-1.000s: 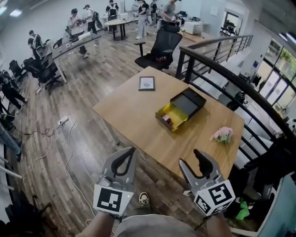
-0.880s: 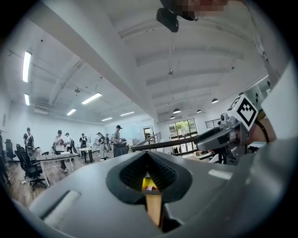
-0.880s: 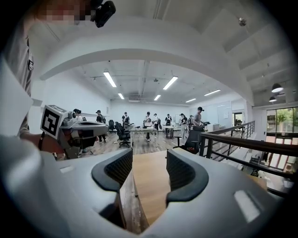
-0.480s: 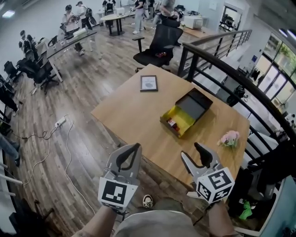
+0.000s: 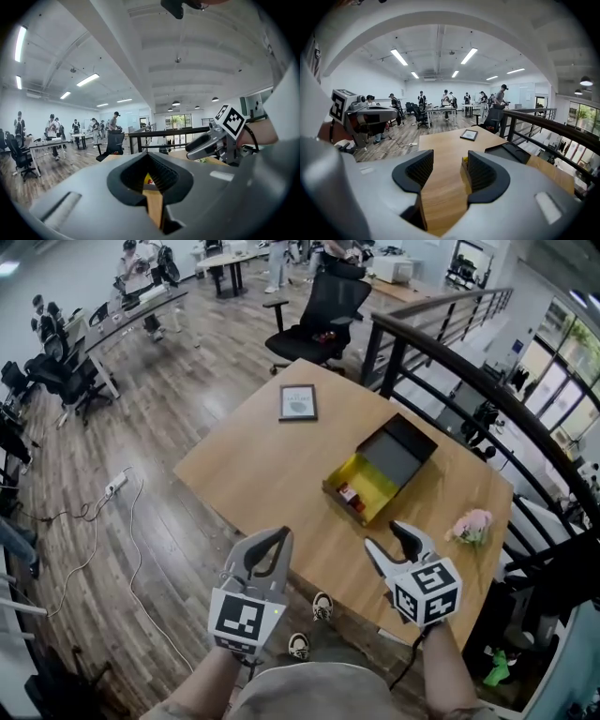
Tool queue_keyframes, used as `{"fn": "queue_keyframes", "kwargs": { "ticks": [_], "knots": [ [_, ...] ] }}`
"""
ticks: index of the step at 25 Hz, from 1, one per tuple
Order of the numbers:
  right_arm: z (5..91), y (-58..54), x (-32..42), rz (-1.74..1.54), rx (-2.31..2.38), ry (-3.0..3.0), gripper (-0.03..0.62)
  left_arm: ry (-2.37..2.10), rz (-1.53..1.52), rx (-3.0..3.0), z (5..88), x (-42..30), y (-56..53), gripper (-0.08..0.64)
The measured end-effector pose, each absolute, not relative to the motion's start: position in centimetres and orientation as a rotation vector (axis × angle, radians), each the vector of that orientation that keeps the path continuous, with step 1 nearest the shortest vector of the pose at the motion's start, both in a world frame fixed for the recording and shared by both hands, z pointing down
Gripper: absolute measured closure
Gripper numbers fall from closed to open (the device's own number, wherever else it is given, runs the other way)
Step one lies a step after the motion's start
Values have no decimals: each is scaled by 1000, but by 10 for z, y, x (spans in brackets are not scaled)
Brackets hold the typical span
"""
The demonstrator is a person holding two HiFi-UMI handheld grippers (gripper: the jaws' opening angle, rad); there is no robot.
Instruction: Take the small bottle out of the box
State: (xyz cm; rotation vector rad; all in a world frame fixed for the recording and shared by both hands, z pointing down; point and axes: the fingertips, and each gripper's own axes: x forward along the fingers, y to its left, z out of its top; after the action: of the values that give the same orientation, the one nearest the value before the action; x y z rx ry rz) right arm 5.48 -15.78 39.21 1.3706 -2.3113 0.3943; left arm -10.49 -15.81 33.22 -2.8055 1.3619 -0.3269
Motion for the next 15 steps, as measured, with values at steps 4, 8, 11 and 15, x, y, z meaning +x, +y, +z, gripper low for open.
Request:
{"fn": "queue_keyframes", "kwargs": {
  "ticks": [4, 8, 11, 15],
  "knots": [
    [417, -191, 61, 451, 1341, -2278, 380, 1361, -386, -2833, 351, -95, -186, 560],
    [448, -223, 69, 494, 1284, -2250, 380, 1363, -438, -2862, 376, -81, -214, 560],
    [471, -246, 72, 525, 1226, -2231, 380, 1380, -482, -2886, 394, -71, -234, 560],
    [501, -274, 75, 557, 1151, -2209, 380, 1382, -549, -2899, 414, -55, -258, 560]
  ]
}}
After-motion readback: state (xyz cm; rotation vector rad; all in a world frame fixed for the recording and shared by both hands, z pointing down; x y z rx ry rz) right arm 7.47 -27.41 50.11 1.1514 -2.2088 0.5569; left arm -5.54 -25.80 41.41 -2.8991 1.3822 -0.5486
